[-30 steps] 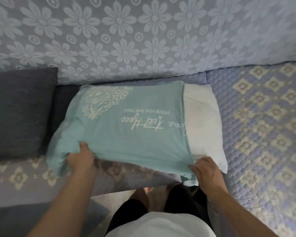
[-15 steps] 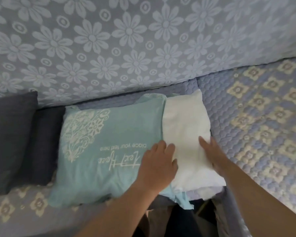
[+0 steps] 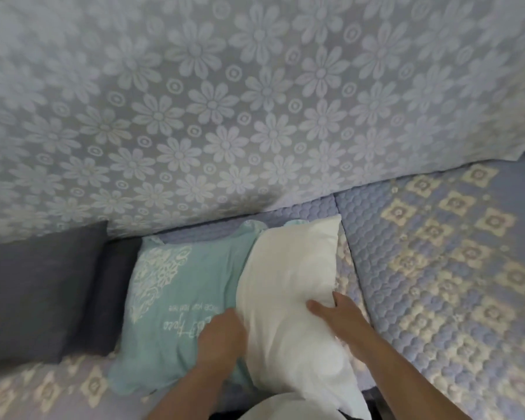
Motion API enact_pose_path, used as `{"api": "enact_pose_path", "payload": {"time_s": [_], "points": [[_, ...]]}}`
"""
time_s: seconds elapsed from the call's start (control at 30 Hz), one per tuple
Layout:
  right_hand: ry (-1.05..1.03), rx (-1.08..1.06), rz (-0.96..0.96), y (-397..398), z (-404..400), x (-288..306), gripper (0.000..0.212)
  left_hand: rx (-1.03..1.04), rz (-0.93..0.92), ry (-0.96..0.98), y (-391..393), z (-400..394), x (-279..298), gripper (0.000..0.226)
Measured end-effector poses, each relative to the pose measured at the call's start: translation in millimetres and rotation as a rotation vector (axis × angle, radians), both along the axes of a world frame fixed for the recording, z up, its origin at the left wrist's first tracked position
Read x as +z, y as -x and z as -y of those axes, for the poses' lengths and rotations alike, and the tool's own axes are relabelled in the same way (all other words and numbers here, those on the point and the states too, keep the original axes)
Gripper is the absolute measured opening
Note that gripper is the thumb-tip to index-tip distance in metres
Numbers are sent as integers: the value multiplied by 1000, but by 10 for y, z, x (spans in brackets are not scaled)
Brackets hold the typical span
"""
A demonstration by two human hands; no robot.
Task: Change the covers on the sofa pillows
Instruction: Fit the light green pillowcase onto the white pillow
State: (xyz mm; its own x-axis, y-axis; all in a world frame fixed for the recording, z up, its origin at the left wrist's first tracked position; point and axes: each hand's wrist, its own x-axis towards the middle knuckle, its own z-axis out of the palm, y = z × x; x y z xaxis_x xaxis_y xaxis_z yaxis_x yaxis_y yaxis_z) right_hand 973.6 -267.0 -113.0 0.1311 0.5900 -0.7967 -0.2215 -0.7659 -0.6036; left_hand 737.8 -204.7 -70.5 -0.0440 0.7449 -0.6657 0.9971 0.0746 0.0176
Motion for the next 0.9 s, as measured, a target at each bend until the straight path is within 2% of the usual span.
{"api": "enact_pose_path", "payload": {"time_s": [0.03,0.1,0.13,0.2,0.23,0.3,0.37,0.4,0.47,0.53,0.57,0.6,0.67,0.7,0.73,0.8,0.87,0.9], "points": [[-3,-16,60,-21,-3,44,16,-32,17,-15,4,15,96,23],[38,-41,190,-37,-34,145,35,-12,168,-118,35,64,405,20],[50,-23,215,-6,-49,194,36,44,273,-153,32,116,545,25],[22,22,134,228,-87,347,28,130,469,-108,21,238,716,31],[0,40,108,402,-106,424,26,140,528,-55,22,274,715,26],[-68,102,165,759,-154,537,29,54,490,-12,93,285,665,22],[-127,154,264,942,-215,588,34,71,502,-31,288,211,611,22],[-129,132,225,913,-203,611,34,105,554,-33,410,189,598,23],[-144,48,39,799,-90,610,37,193,635,-50,672,159,633,39],[-168,116,-73,873,63,682,36,381,827,23,916,182,758,41],[-158,183,-18,993,110,702,34,495,944,70,1005,212,815,41],[-134,313,135,1103,140,658,36,506,969,102,1033,252,859,42],[-132,535,548,1538,100,649,46,383,976,133,1267,303,912,37],[-167,593,659,1762,34,659,54,325,978,145,1394,283,904,31],[-229,633,689,2001,-45,654,59,225,934,154,1547,229,911,26],[-284,726,743,2415,-153,674,52,82,868,185,1873,86,960,25],[-323,745,937,2622,-266,606,40,23,940,172,2150,11,1055,29],[-254,774,909,2618,-325,677,45,31,1030,197,2229,26,1123,30]]}}
